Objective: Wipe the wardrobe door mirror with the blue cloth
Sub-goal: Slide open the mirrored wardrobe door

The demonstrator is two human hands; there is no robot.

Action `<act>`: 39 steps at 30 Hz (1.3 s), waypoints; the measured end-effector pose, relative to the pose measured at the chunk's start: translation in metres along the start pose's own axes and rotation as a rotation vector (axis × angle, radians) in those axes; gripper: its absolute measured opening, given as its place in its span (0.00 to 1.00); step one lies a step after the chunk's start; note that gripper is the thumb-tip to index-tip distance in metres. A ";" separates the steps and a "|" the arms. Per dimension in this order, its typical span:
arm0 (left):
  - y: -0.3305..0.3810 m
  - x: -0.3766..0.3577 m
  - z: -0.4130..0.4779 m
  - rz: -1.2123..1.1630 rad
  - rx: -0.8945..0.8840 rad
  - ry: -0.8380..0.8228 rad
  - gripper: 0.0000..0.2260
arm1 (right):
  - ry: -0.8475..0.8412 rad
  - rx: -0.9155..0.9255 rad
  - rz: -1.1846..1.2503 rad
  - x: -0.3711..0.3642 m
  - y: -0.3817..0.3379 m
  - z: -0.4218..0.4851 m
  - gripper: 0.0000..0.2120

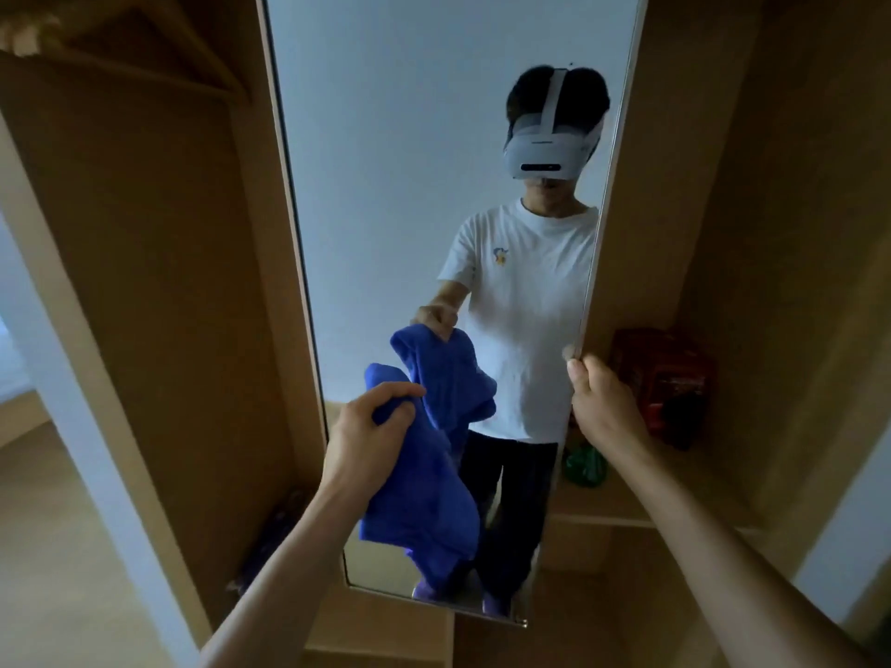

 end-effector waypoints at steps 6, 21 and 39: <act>-0.014 0.052 0.015 0.044 0.040 0.133 0.10 | 0.051 -0.056 -0.023 -0.006 0.006 0.012 0.15; -0.031 0.121 0.067 0.440 0.084 0.219 0.16 | 0.157 -0.083 -0.075 -0.004 0.003 0.013 0.17; -0.043 0.099 0.130 0.520 0.064 0.204 0.15 | 0.094 -0.098 -0.098 -0.014 0.005 0.048 0.18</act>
Point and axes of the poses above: each hand's wrist, its own z-axis towards the middle knuckle, its own x-axis out of the back of the hand, y = z × x, the point moved 9 cm from there along z, towards the middle knuckle, and after that the axes turned 3 degrees about -x, right-handed, at the moved point
